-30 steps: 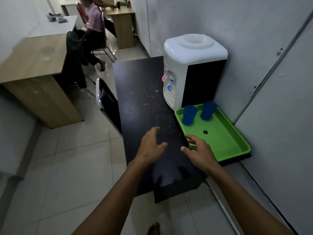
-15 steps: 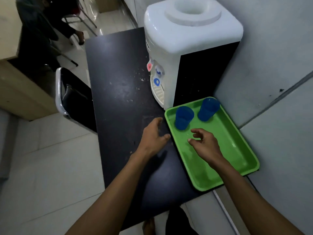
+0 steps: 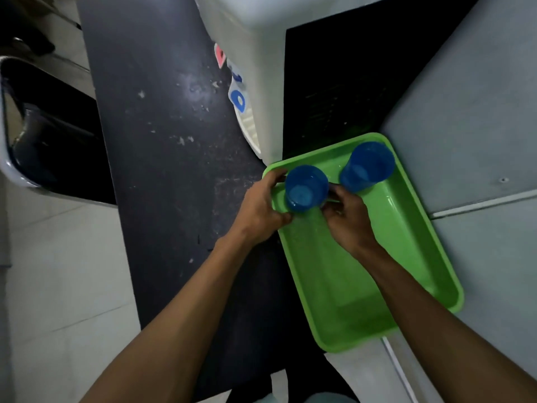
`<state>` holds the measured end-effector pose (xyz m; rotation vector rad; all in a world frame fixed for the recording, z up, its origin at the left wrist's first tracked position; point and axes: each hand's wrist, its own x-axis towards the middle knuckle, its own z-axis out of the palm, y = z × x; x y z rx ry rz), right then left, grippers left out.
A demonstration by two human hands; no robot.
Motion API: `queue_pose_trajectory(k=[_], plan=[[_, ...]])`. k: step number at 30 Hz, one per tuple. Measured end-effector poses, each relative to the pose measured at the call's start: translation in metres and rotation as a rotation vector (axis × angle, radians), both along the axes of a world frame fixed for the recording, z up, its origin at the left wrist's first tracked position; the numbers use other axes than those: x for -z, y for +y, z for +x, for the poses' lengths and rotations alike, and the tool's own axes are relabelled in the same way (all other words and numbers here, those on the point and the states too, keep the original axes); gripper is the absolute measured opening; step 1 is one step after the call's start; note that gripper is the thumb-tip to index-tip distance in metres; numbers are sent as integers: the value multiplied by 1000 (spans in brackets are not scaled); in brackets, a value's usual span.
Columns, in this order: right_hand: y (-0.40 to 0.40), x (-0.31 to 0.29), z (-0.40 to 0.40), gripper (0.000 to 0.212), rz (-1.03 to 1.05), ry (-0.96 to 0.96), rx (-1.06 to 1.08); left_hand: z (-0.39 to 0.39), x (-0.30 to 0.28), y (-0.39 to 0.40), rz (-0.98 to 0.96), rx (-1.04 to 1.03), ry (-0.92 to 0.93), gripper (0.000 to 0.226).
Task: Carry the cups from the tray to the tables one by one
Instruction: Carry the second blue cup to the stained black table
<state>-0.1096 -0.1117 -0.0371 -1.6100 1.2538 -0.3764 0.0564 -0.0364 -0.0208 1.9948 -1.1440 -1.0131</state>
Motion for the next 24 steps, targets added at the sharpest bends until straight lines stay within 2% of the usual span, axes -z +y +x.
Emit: queue_pose_trajectory(k=[7, 13, 24], plan=[[-9, 16, 3, 38, 66, -55, 22, -8, 12, -19, 16, 69, -146, 95], [-13, 17, 4, 39, 118, -92, 18, -9, 15, -28, -45, -9, -35, 90], [-5, 4, -9, 37, 133, -202, 55, -18, -1, -20, -139, -3, -31, 83]])
